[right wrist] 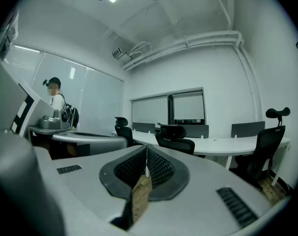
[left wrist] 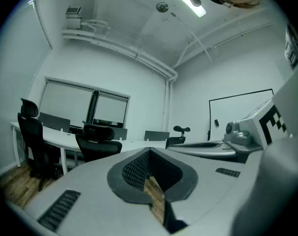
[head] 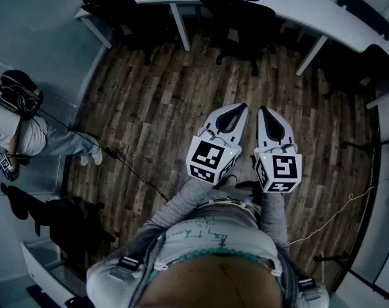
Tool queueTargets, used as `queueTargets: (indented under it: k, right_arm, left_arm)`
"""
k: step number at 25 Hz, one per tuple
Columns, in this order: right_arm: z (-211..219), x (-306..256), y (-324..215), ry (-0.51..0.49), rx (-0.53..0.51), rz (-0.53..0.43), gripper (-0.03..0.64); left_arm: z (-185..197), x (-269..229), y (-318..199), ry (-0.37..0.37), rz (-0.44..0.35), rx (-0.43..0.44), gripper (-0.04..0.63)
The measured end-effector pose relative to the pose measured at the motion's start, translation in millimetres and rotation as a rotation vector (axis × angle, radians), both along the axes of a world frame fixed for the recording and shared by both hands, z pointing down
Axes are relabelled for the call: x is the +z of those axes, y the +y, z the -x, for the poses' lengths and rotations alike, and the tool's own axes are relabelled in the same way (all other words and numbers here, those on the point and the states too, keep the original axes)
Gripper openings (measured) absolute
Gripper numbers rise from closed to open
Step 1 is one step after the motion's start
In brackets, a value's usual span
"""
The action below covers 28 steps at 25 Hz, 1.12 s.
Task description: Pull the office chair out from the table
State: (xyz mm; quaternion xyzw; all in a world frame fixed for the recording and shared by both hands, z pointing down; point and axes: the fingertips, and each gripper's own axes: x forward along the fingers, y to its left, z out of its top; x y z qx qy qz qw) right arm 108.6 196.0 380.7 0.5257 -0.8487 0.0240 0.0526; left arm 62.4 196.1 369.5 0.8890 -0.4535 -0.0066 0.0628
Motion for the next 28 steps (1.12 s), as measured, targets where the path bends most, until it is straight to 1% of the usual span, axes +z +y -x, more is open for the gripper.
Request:
queueTargets:
  k: [4, 7, 9, 13, 16, 18, 21, 24, 28]
  right_arm:
    - [-9.4, -1.0, 1.1, -0.033, -0.015, -0.01, 0.02]
    - [-17.9, 0.5, 2.1, -0.043, -0.026, -0.01, 0.02]
    - [-21.3, 1.6, 3.7, -0.05, -0.041, -0.008, 0.02]
    - [-20.5, 7.8, 9.2, -0.053, -0.104, 0.003, 0.02]
    - [-14.2, 9.9, 10.9, -0.056, -0.159, 0.009, 0.02]
    - [-9.1, 10.7, 12.5, -0.048, -0.176, 0.007, 0.02]
    - [-0.1, 9.9, 11.1, -0.025, -0.179, -0.005, 0.02]
    - [9.6, 9.4, 5.3, -0.024, -0.181, 0.007, 0.02]
    - [16.9, 11.6, -10.9, -0.015, -0.15, 0.001, 0.02]
  left_arm:
    - [-8.8, 0.8, 0.2, 0.027, 0.014, -0.007, 0.011]
    - [-12.5, 2.2, 2.3, 0.025, 0.021, -0.017, 0.011]
    - [-13.7, 5.3, 5.1, 0.038, 0.036, -0.025, 0.011]
    - [-11.9, 13.8, 12.5, 0.05, 0.065, -0.055, 0.011]
    - [-9.8, 15.5, 12.0, 0.05, 0.072, -0.069, 0.011]
    - [-8.2, 15.9, 12.4, 0.048, 0.071, -0.069, 0.011]
    - [-3.4, 13.4, 11.8, 0.047, 0.058, -0.061, 0.011]
    - [0.5, 11.8, 6.2, 0.048, 0.052, -0.043, 0.011]
    - [8.5, 6.7, -13.5, 0.053, 0.03, -0.012, 0.011]
